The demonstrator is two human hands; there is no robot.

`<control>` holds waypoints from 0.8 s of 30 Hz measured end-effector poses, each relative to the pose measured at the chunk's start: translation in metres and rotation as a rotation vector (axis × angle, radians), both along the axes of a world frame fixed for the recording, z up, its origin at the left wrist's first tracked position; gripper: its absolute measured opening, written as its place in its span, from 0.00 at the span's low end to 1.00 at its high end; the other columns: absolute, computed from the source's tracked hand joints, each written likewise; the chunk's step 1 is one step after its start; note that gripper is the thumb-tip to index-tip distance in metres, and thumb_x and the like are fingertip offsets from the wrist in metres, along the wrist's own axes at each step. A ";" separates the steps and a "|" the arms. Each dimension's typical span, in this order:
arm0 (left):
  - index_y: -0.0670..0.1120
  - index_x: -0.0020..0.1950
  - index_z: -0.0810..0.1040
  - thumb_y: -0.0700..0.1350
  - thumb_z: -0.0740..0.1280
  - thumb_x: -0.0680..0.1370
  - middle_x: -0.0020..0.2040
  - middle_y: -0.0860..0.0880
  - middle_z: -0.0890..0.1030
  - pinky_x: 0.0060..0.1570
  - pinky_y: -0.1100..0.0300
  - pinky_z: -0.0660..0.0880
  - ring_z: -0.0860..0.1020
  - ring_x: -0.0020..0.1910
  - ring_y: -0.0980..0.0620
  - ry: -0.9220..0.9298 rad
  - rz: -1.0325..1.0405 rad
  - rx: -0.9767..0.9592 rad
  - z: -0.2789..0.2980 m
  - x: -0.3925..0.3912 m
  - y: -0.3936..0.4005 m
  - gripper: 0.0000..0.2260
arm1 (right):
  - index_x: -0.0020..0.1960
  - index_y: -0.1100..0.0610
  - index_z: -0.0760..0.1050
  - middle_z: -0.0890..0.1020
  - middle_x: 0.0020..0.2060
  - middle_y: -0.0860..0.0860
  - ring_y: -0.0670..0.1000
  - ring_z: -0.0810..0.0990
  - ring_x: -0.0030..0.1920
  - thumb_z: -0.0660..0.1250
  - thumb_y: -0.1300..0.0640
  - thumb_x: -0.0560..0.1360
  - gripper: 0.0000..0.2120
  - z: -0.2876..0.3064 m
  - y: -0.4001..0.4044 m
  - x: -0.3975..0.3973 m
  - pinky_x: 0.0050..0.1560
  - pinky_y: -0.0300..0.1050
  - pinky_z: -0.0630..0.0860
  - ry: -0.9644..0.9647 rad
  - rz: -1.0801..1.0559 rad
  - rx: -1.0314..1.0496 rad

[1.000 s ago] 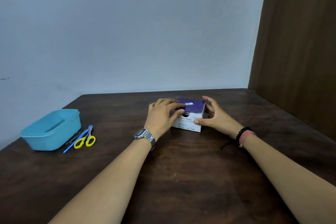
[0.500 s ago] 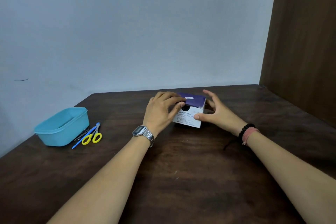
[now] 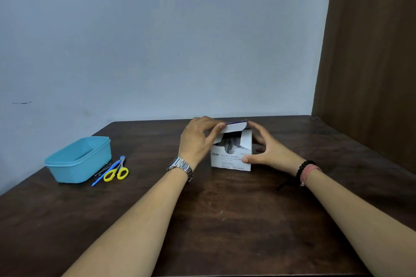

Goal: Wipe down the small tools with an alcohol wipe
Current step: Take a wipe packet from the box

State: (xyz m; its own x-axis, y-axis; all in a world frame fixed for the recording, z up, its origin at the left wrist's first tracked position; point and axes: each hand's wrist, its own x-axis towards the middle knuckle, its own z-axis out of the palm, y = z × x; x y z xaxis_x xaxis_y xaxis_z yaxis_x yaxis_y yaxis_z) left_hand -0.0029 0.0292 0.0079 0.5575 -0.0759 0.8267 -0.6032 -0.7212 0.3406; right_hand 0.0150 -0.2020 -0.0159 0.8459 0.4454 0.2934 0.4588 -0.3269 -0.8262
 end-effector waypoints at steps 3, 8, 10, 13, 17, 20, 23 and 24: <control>0.55 0.56 0.73 0.53 0.68 0.77 0.53 0.57 0.77 0.49 0.53 0.77 0.76 0.52 0.56 0.030 -0.048 -0.235 0.003 0.001 -0.003 0.10 | 0.77 0.40 0.49 0.63 0.75 0.44 0.38 0.61 0.73 0.81 0.42 0.58 0.57 0.002 0.003 -0.001 0.75 0.51 0.61 0.043 0.057 0.000; 0.49 0.55 0.76 0.46 0.69 0.76 0.64 0.52 0.71 0.57 0.53 0.76 0.72 0.63 0.54 0.128 0.015 -0.199 0.001 0.011 -0.001 0.09 | 0.79 0.46 0.44 0.61 0.73 0.39 0.28 0.62 0.68 0.77 0.59 0.68 0.53 0.004 0.005 -0.004 0.69 0.30 0.61 0.035 0.135 0.004; 0.51 0.60 0.78 0.48 0.68 0.77 0.66 0.53 0.73 0.63 0.54 0.72 0.72 0.66 0.53 0.348 -0.050 -0.188 -0.002 0.014 -0.001 0.12 | 0.79 0.46 0.41 0.57 0.75 0.39 0.32 0.58 0.72 0.77 0.56 0.69 0.54 0.003 0.006 -0.002 0.74 0.36 0.57 0.022 0.137 0.002; 0.51 0.67 0.75 0.48 0.69 0.76 0.66 0.53 0.76 0.66 0.56 0.70 0.73 0.66 0.54 0.604 -0.173 -0.283 -0.004 0.011 -0.002 0.19 | 0.78 0.41 0.40 0.51 0.74 0.32 0.35 0.52 0.75 0.77 0.40 0.64 0.57 0.004 0.006 0.000 0.77 0.48 0.55 -0.075 0.030 -0.084; 0.45 0.74 0.68 0.42 0.71 0.74 0.67 0.49 0.74 0.62 0.61 0.72 0.74 0.63 0.55 0.740 -0.261 -0.385 0.001 0.004 -0.004 0.28 | 0.74 0.38 0.60 0.47 0.78 0.38 0.38 0.48 0.76 0.72 0.37 0.68 0.38 0.014 0.009 -0.008 0.76 0.46 0.53 -0.349 -0.059 -0.180; 0.44 0.74 0.68 0.39 0.71 0.73 0.65 0.47 0.76 0.57 0.64 0.75 0.77 0.57 0.58 0.767 -0.296 -0.433 0.000 -0.003 -0.008 0.29 | 0.60 0.39 0.77 0.51 0.78 0.41 0.44 0.50 0.77 0.67 0.36 0.71 0.19 0.013 0.010 -0.010 0.75 0.51 0.53 -0.486 -0.077 -0.240; 0.46 0.73 0.69 0.44 0.71 0.71 0.65 0.51 0.75 0.51 0.70 0.74 0.76 0.54 0.63 0.714 -0.245 -0.416 -0.003 -0.009 -0.010 0.30 | 0.51 0.40 0.79 0.58 0.76 0.39 0.45 0.54 0.75 0.63 0.32 0.69 0.17 0.009 0.012 -0.013 0.73 0.60 0.54 -0.515 -0.120 -0.273; 0.46 0.73 0.69 0.48 0.70 0.69 0.67 0.51 0.75 0.56 0.65 0.74 0.76 0.57 0.61 0.705 -0.229 -0.412 -0.003 -0.010 -0.010 0.32 | 0.50 0.40 0.79 0.60 0.75 0.38 0.44 0.56 0.75 0.63 0.32 0.69 0.17 0.010 0.013 -0.013 0.73 0.61 0.55 -0.514 -0.137 -0.262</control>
State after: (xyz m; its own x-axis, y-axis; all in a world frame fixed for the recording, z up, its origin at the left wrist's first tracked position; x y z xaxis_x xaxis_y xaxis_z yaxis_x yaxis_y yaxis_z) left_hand -0.0131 0.0189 0.0046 0.9606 -0.0183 0.2774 -0.2667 -0.3430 0.9007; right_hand 0.0015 -0.1893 -0.0063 0.6792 0.4551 0.5759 0.7181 -0.5745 -0.3928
